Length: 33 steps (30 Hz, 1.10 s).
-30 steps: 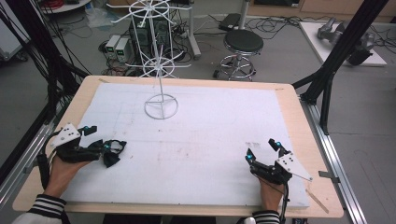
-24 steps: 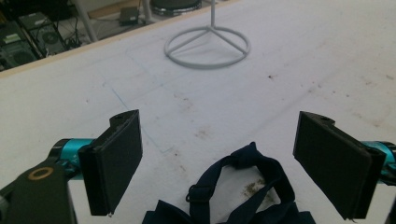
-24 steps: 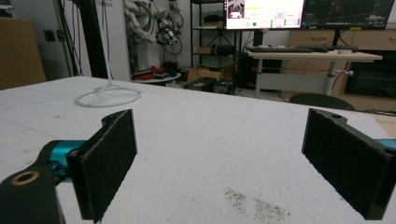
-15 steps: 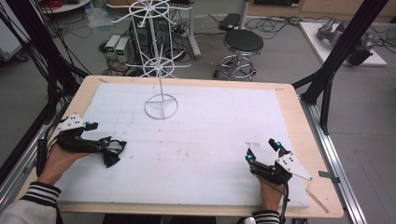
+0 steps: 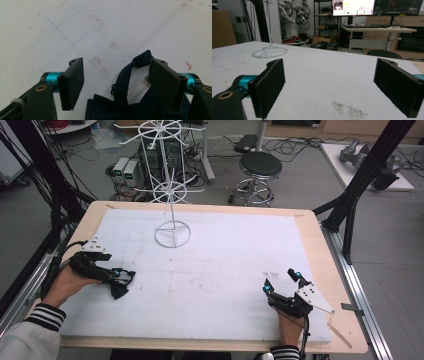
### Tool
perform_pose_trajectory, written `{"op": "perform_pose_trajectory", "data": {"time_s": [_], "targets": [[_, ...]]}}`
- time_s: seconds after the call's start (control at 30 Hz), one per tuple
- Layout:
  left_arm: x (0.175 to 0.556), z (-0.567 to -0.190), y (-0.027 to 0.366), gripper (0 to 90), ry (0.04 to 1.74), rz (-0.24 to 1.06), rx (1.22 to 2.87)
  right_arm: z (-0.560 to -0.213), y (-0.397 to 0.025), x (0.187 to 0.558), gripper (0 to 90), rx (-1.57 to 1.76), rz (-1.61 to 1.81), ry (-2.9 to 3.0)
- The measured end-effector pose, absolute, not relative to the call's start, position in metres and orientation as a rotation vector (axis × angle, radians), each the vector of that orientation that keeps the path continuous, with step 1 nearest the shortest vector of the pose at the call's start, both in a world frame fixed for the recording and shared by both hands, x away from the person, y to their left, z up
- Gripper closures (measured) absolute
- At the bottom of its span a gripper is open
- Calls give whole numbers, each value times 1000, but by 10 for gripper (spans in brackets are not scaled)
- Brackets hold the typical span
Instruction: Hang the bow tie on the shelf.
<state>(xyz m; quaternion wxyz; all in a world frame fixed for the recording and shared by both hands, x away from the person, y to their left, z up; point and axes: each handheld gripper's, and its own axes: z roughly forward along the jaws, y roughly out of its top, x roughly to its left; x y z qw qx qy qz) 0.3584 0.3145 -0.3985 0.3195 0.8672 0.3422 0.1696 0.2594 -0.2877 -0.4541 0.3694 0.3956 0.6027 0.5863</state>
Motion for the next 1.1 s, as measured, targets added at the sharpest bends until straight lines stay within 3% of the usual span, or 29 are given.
{"op": "perform_pose_trajectory", "data": {"time_s": [1.1], "targets": [[371,-409,301,586,959,370,2493,-454,-288,259,93,1027,1513,1543]]}}
